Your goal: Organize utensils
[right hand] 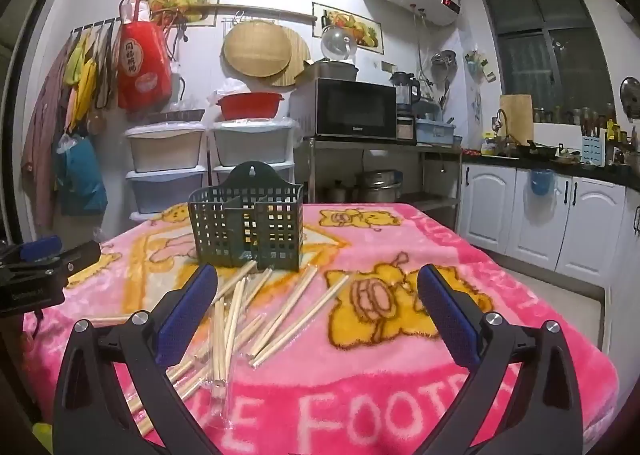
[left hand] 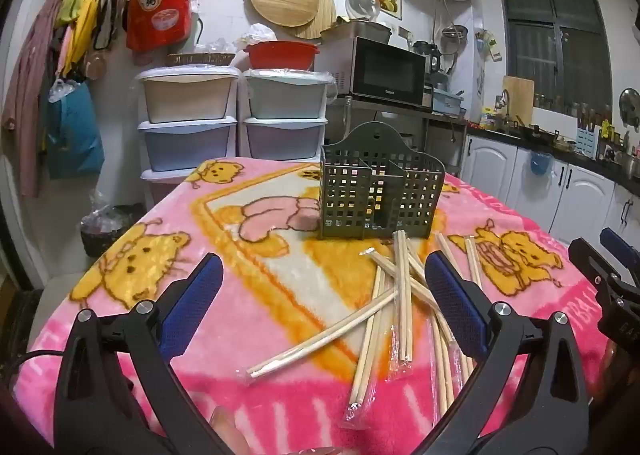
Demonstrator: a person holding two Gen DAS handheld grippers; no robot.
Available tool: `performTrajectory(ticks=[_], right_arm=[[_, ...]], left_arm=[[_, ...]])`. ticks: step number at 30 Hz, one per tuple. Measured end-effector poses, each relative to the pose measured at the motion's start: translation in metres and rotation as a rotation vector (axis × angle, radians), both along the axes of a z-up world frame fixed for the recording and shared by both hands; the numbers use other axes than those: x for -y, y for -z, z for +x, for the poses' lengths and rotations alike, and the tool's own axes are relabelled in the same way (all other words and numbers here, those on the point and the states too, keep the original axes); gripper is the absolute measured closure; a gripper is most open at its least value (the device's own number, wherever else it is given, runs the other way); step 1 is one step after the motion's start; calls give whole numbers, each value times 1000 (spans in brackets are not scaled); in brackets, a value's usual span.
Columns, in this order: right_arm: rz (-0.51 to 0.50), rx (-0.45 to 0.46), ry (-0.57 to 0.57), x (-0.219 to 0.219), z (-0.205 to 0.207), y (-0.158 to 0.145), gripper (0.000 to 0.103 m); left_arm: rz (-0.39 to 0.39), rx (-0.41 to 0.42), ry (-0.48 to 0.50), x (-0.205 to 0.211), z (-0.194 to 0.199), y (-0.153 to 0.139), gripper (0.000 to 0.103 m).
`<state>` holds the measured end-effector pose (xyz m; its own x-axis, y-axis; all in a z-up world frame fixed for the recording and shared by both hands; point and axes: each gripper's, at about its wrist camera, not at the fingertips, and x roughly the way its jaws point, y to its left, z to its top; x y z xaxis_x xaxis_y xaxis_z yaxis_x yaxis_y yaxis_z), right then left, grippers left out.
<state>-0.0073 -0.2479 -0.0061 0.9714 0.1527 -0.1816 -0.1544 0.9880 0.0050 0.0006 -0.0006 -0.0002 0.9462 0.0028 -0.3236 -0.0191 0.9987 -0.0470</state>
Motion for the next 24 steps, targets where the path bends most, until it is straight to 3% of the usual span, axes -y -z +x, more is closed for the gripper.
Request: performTrajectory(ticks=[4, 24], right_arm=[[17, 41, -2, 3, -5, -2, 6], [-11, 39, -3, -3, -5, -3, 6]], left_arm=[[-4, 2, 1, 0, 0, 0, 9], [-4, 6, 2, 0, 0, 0, 9]])
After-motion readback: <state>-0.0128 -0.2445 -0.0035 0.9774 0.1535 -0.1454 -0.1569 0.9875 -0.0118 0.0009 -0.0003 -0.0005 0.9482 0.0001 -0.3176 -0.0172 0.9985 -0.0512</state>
